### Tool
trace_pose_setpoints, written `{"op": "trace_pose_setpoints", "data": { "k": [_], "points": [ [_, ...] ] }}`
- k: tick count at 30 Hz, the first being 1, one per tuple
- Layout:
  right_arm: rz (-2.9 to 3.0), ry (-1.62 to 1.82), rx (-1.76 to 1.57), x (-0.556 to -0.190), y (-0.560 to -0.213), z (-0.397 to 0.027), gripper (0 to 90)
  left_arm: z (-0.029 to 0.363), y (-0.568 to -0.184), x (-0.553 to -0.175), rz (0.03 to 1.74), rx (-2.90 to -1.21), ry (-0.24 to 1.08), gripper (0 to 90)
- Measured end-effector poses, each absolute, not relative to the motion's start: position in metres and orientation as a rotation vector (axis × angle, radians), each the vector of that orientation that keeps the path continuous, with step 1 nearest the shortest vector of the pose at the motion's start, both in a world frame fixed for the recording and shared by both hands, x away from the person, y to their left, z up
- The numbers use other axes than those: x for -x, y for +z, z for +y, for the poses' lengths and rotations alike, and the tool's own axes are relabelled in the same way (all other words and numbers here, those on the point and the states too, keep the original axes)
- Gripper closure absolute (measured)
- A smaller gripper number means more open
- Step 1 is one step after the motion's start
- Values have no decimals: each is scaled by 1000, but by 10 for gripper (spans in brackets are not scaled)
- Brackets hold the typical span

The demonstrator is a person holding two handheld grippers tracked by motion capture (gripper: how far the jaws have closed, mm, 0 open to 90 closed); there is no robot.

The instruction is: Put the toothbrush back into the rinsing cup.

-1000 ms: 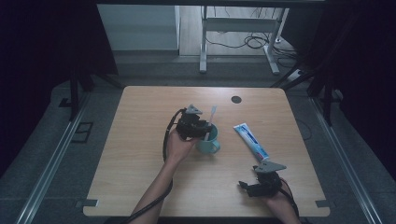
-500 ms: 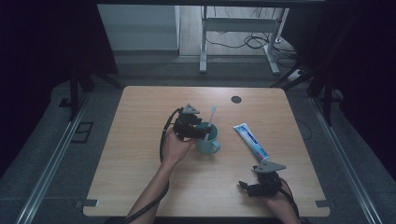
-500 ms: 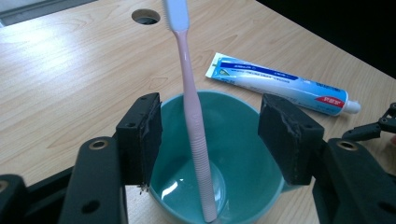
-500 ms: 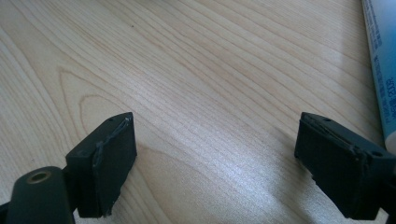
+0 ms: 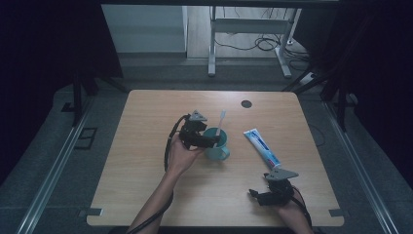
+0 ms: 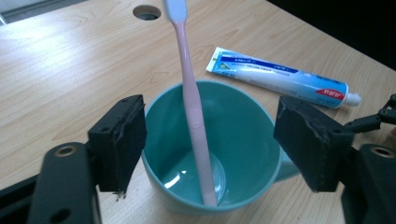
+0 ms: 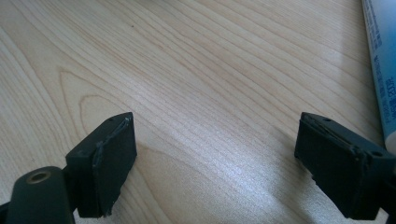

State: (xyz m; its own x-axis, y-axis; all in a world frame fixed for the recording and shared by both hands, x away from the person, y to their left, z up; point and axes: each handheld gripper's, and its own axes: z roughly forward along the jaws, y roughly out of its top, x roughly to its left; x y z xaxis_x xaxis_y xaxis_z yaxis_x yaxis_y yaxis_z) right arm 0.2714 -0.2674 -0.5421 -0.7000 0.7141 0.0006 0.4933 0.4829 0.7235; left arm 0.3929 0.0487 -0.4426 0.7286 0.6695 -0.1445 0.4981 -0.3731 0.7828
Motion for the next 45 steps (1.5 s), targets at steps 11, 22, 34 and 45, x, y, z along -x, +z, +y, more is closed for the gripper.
{"op": "trace_pose_setpoints", "data": {
  "k": [11,22,34,45],
  "points": [
    [2432,1044,-1024,-271,-542,-267,124,58,-449,-386,905,-2024,246,230],
    [2432,1043,-1024,-271,-542,-267,124,69,-457,-377,917,-2019,229,226],
    [2431,1042,-1024,-271,-542,-267,124,79,-473,-362,928,-2030,225,145],
    [2431,1042,-1030,-271,-542,-267,124,85,-498,-350,958,-2063,209,129]
  ]
}}
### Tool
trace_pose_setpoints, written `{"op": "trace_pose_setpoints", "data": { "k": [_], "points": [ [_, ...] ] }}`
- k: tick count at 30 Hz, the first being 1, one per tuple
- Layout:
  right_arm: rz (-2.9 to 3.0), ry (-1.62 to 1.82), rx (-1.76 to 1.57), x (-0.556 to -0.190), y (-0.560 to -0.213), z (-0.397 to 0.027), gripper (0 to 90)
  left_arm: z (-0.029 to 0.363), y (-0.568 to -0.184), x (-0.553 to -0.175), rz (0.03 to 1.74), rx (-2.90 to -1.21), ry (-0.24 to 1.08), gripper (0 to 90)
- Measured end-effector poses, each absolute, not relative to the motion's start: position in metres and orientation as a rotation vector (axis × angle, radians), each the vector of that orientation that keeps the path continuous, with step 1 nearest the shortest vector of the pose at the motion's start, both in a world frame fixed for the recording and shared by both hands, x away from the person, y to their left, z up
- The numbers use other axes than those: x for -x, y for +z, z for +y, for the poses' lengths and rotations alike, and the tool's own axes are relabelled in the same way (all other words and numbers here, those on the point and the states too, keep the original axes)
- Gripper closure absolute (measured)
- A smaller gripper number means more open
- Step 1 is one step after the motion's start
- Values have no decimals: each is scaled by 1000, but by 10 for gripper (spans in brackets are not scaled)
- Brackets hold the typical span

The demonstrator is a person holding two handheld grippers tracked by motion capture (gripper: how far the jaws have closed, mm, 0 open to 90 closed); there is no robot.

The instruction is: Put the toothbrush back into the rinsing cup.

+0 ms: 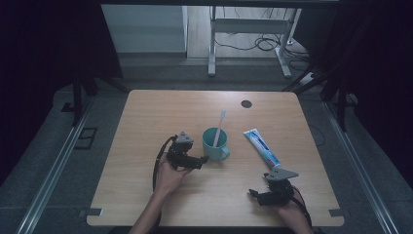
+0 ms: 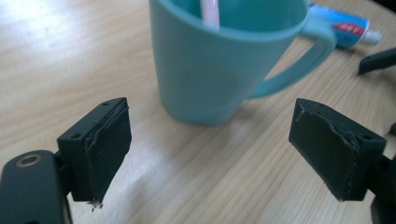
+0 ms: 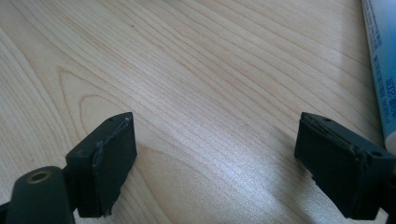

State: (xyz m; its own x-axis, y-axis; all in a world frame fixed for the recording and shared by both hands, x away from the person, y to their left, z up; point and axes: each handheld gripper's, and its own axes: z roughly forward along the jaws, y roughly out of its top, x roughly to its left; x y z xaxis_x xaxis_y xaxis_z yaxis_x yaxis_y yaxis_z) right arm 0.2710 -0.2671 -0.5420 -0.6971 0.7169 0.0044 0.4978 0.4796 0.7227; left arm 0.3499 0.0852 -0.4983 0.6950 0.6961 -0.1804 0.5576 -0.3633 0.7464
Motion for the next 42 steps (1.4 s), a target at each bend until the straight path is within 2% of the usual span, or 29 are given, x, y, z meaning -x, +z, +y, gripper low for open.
{"op": "trace_pose_setpoints", "data": {
  "k": [6,21,28,42],
  "points": [
    [2431,1042,-1030,-271,-542,-267,125,87,-509,-341,948,-2120,249,110],
    [2429,1041,-1030,-271,-542,-267,127,94,-524,-320,977,-2144,249,47],
    [2428,1041,-1031,-271,-542,-267,129,96,-531,-309,975,-2200,299,16],
    [2425,1043,-1035,-271,-542,-267,131,100,-544,-300,994,-2238,337,0]
  ]
}}
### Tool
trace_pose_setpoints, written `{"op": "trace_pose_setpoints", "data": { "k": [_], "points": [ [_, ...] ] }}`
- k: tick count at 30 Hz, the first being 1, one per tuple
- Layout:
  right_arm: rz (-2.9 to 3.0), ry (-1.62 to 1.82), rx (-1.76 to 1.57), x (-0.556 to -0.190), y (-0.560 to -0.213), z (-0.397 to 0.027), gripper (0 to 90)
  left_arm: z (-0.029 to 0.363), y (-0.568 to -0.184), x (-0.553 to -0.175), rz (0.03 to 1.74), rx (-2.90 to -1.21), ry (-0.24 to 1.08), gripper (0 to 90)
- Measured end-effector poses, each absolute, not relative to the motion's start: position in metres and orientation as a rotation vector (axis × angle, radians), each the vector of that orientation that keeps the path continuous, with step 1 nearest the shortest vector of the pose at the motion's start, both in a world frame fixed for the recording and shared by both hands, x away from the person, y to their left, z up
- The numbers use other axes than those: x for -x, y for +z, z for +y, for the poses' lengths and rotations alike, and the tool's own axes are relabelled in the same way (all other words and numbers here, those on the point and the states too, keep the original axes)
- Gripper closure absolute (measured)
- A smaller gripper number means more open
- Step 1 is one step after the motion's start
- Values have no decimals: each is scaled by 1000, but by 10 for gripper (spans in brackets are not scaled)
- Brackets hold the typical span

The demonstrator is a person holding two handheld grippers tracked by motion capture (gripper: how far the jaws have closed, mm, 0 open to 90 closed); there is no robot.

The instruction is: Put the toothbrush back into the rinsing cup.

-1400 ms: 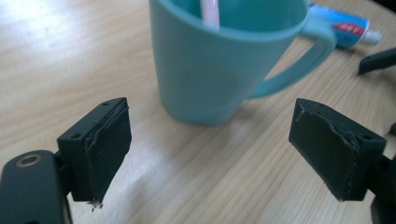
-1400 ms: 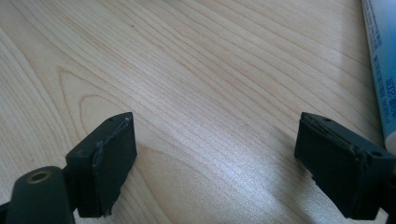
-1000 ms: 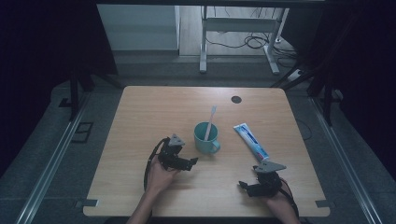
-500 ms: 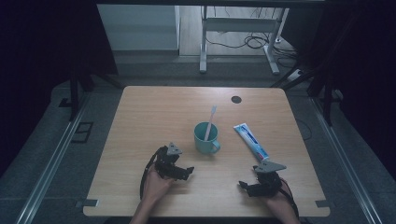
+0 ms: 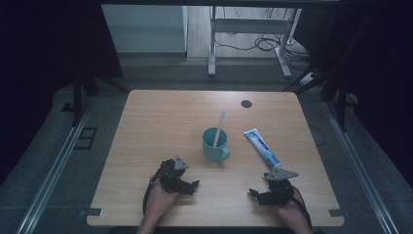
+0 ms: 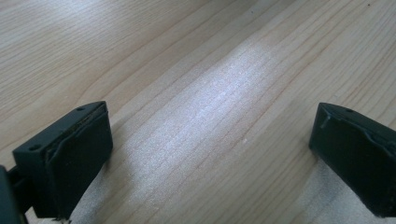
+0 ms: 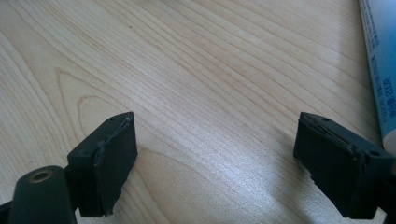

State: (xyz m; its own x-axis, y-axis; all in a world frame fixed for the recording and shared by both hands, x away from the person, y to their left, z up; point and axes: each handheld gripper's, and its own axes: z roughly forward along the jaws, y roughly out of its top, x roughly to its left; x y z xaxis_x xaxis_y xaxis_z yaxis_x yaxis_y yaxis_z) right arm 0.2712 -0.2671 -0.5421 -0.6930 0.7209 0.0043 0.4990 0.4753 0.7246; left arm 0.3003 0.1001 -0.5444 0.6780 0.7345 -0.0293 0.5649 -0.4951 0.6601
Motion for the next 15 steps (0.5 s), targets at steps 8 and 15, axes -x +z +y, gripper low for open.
{"op": "trace_pose_setpoints", "data": {
  "k": [8,15],
  "points": [
    [2425,1043,-1035,-271,-542,-267,131,100,-545,-300,996,-2234,343,0],
    [2425,1045,-1036,-271,-542,-267,133,100,-545,-300,997,-2233,343,0]
  ]
}}
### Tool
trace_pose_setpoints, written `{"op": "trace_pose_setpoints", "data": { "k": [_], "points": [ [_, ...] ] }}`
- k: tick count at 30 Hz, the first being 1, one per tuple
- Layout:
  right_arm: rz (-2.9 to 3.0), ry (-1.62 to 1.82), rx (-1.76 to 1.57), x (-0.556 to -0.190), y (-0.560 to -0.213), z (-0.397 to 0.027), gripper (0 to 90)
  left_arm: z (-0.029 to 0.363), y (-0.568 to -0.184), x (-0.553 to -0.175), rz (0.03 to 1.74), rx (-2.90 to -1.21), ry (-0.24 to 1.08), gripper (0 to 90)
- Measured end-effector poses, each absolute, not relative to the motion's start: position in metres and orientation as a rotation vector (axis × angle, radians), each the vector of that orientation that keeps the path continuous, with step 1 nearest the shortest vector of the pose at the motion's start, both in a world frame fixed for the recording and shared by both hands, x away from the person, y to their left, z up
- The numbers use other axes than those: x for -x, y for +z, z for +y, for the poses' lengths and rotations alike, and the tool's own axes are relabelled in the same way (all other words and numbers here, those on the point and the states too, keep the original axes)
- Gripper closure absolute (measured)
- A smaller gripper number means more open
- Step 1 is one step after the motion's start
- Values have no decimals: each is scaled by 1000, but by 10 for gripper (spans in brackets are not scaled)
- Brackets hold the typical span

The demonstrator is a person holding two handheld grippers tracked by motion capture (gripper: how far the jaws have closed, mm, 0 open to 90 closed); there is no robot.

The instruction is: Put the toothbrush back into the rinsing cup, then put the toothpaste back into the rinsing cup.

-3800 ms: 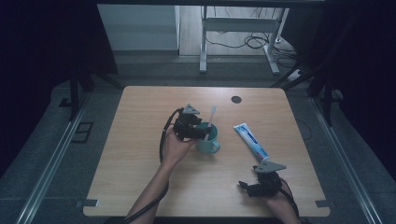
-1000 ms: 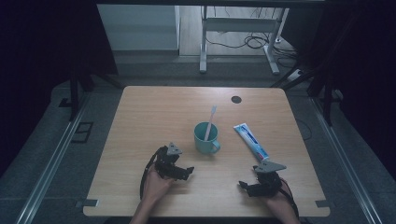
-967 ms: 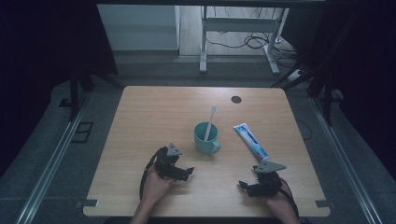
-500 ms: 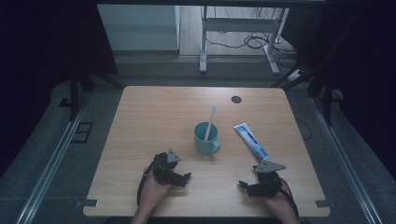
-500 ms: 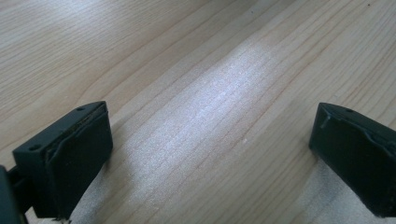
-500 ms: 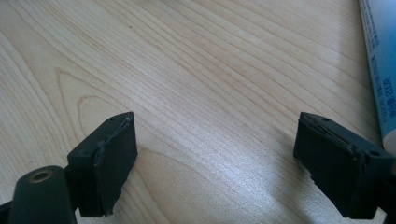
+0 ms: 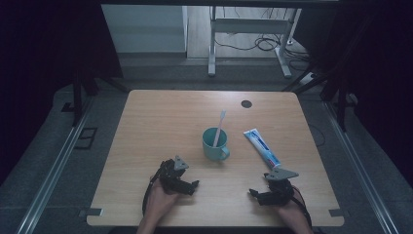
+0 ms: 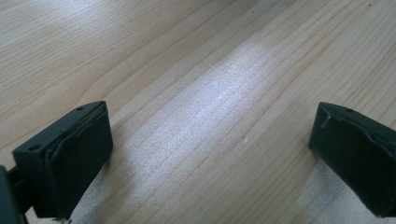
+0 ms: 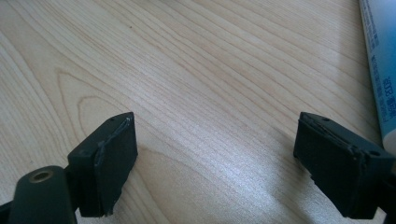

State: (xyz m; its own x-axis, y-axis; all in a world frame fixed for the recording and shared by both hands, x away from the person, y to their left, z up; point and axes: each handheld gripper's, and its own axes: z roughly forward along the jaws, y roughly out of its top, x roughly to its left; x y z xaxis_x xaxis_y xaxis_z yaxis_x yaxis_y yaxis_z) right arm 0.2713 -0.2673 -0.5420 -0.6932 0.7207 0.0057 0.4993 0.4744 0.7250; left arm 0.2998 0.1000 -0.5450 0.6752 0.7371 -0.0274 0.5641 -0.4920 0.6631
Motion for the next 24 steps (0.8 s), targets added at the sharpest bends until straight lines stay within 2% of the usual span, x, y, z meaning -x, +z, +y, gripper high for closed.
{"op": "trace_pose_setpoints", "data": {
  "k": [5,24],
  "points": [
    [2422,1048,-1035,-272,-542,-268,149,100,-545,-300,997,-2233,344,0],
    [2459,1032,-1071,-274,-532,-272,301,100,-545,-300,997,-2232,344,0]
  ]
}}
